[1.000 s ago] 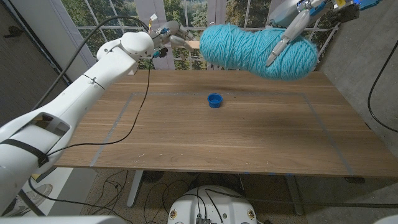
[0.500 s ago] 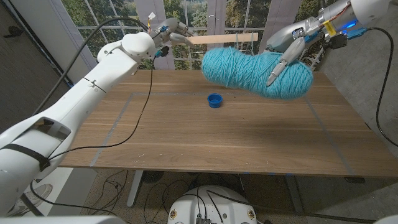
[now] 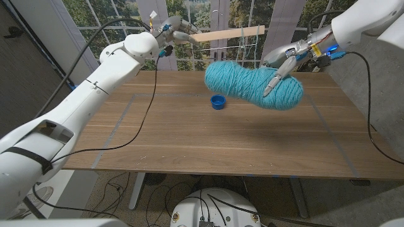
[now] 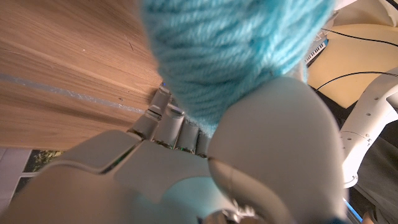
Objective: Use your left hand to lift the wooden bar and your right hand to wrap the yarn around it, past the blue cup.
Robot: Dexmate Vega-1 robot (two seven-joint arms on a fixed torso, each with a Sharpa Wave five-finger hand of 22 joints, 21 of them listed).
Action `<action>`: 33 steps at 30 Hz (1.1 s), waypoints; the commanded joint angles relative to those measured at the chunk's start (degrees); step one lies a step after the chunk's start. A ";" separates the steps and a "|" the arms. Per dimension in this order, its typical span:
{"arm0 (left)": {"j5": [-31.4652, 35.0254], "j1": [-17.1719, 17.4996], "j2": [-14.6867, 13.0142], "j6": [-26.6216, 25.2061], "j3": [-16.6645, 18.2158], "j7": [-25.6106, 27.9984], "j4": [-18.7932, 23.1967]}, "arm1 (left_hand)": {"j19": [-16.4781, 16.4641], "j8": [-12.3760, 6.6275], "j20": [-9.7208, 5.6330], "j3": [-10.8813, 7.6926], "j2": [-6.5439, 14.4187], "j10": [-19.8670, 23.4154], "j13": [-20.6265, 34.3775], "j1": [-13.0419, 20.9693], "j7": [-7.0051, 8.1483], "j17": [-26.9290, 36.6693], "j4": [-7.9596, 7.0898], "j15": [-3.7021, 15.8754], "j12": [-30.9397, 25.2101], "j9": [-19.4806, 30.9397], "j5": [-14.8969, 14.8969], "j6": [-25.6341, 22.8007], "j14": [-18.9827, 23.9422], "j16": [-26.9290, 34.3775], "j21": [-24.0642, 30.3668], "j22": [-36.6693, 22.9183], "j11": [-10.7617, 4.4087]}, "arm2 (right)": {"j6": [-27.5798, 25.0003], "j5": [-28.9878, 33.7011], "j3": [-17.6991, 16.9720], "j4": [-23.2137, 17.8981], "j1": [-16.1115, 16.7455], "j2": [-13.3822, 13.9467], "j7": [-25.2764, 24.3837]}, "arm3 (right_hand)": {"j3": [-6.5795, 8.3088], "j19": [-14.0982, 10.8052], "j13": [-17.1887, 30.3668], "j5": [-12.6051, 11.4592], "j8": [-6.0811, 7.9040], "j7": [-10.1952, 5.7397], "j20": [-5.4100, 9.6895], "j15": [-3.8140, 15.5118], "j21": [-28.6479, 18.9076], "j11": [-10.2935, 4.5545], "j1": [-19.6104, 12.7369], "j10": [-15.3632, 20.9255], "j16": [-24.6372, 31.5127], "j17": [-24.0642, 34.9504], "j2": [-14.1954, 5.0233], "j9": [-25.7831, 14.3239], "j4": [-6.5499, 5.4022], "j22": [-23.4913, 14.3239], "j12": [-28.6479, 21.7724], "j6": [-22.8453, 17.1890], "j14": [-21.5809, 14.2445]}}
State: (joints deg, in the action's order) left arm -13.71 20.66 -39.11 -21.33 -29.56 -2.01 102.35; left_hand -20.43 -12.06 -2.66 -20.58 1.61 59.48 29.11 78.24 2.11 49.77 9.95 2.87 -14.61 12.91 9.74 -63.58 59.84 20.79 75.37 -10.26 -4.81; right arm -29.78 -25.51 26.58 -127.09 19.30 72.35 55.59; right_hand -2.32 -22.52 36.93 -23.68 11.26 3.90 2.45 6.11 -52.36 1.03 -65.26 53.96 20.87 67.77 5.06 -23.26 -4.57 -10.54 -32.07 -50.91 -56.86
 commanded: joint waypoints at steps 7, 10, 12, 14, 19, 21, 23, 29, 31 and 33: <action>-4.02 0.05 -0.09 2.65 1.00 -1.57 -1.38 | 0.42 -0.24 -0.90 -0.92 4.59 0.54 0.26 4.46 -2.10 0.28 -0.69 10.56 0.30 0.29 0.30 -2.47 7.89 -0.08 0.38 -0.10 0.10 | 3.24 11.70 11.25 15.69 -4.64 -11.63 3.57 | 0.18 0.61 0.09 0.79 0.34 -8.18 2.98 6.48 -0.39 -4.62 -15.86 6.23 0.70 0.47 -15.09 0.02 -0.52 -0.33 -0.19 -9.22 -1.89; -4.71 0.17 -0.24 3.16 1.17 -2.05 -1.79 | 0.45 -0.19 -0.86 -0.91 4.60 0.58 0.35 4.43 -1.88 0.24 -0.72 10.57 0.32 0.29 0.30 -2.38 7.84 -0.24 0.46 -0.11 0.02 | 2.52 12.39 12.11 17.99 -5.14 -12.70 2.92 | 0.19 0.70 0.23 0.87 0.33 -8.16 2.96 6.44 -0.42 -4.74 -15.85 6.18 0.75 0.48 -15.12 0.06 -0.59 -0.33 -0.21 -9.24 -1.84; -5.06 0.32 -0.36 3.37 1.30 -2.13 -1.98 | 0.48 -0.19 -0.87 -0.91 4.59 0.61 0.29 4.43 -1.92 0.29 -0.72 10.57 0.36 0.29 0.29 -2.39 7.92 -0.21 0.47 -0.10 0.06 | 1.94 12.76 12.47 19.33 -5.30 -13.30 2.09 | 0.18 0.90 0.28 0.96 0.31 -8.17 2.93 6.45 -0.42 -4.68 -15.87 6.20 0.77 0.50 -15.05 0.11 -0.60 -0.33 -0.21 -9.24 -1.71; -5.26 0.61 -0.62 3.54 1.45 -2.07 -1.88 | 0.52 -0.23 -0.88 -0.91 4.60 0.60 0.28 4.43 -2.06 0.33 -0.72 10.56 0.41 0.30 0.30 -2.49 8.00 -0.21 0.49 -0.10 0.10 | 1.70 12.69 12.50 20.74 -5.16 -13.86 1.01 | 0.17 0.96 0.32 1.01 0.31 -8.16 2.92 6.46 -0.43 -4.89 -15.90 6.18 0.75 0.49 -15.00 0.13 -0.61 -0.33 -0.19 -9.26 -1.59; -6.73 1.04 -0.92 4.69 2.05 -2.93 -2.41 | 0.59 -0.20 -0.90 -0.90 4.59 0.60 0.34 4.45 -2.10 0.38 -0.71 10.56 0.48 0.30 0.29 -2.45 8.03 -0.31 0.58 -0.10 -0.05 | 0.26 13.00 12.78 23.70 -4.94 -15.05 -2.08 | 0.19 1.08 0.20 1.16 0.31 -8.41 2.94 6.52 -0.52 -4.76 -15.98 6.14 0.68 0.40 -14.98 0.20 -0.69 -0.31 -0.01 -9.32 -1.29; -7.01 1.17 -1.02 4.93 2.14 -3.03 -2.43 | 0.61 -0.16 -0.86 -0.90 4.59 0.57 0.34 4.43 -2.13 0.33 -0.73 10.56 0.54 0.30 0.29 -2.36 7.95 -0.43 0.62 -0.10 -0.04 | 0.02 12.84 12.75 25.00 -4.72 -15.59 -3.41 | 0.20 1.13 0.26 1.21 0.33 -8.44 2.97 6.52 -0.54 -5.05 -16.02 6.10 0.66 0.36 -14.98 0.25 -0.72 -0.30 0.01 -9.40 -1.24; -7.46 1.40 -1.06 5.21 2.27 -3.18 -2.40 | 0.64 -0.15 -0.86 -0.90 4.57 0.57 0.38 4.44 -2.16 0.38 -0.71 10.56 0.54 0.31 0.29 -2.35 7.97 -0.43 0.63 -0.10 0.00 | -0.56 13.01 12.91 25.93 -4.65 -16.04 -4.75 | 0.20 1.19 0.26 1.24 0.31 -8.51 2.98 6.51 -0.55 -4.96 -16.02 6.08 0.64 0.32 -14.98 0.28 -0.77 -0.29 0.04 -9.36 -1.19; -8.24 1.68 -1.76 5.90 2.30 -4.28 -1.80 | 0.70 -0.18 -0.86 -0.90 4.60 0.66 0.37 4.45 -2.17 0.34 -0.72 10.56 0.60 0.31 0.29 -2.45 7.94 -0.58 0.70 -0.10 0.05 | -0.43 11.52 11.34 28.29 -2.55 -16.84 -10.39 | 0.18 1.38 0.20 1.35 0.30 -8.65 2.95 6.49 -0.56 -5.12 -16.02 6.04 0.51 0.17 -14.93 0.38 -0.92 -0.25 0.18 -9.40 -0.97; -9.22 2.17 -1.64 6.19 2.71 -4.43 -1.63 | 0.73 -0.17 -0.87 -0.90 4.58 0.67 0.39 4.47 -2.15 0.40 -0.70 10.57 0.60 0.31 0.29 -2.45 8.00 -0.56 0.71 -0.09 0.02 | -0.22 10.76 10.38 28.37 -1.41 -16.83 -12.69 | 0.20 1.44 0.22 1.38 0.21 -8.79 2.99 6.51 -0.57 -5.23 -16.01 6.00 0.46 0.10 -15.00 0.42 -1.02 -0.23 0.23 -9.16 -0.93; -8.64 2.43 -2.13 6.15 2.54 -4.06 -0.90 | 0.73 -0.17 -0.85 -0.89 4.57 0.69 0.44 4.45 -2.22 0.42 -0.71 10.57 0.59 0.31 0.29 -2.44 8.02 -0.57 0.74 -0.10 -0.06 | -0.33 10.14 9.50 28.02 -0.26 -16.65 -14.99 | 0.18 1.49 0.24 1.42 0.27 -8.89 3.00 6.54 -0.59 -5.14 -16.05 5.94 0.33 0.02 -14.90 0.44 -1.04 -0.21 0.28 -9.28 -0.69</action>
State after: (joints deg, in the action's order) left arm -21.01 21.94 -40.18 -16.23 -27.50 -5.36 100.24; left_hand -20.03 -11.89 -2.48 -20.58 1.74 59.47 29.36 79.00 1.80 50.03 9.95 2.88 -14.19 12.94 9.76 -63.90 60.05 20.12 75.87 -10.26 -4.81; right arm -29.55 -13.27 38.43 -102.16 15.62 57.02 50.58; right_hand -2.19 -21.49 37.05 -22.39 11.39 3.99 2.45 6.28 -52.58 1.04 -65.41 53.97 21.28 67.77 5.21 -22.69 -5.03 -10.53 -31.62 -51.00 -56.69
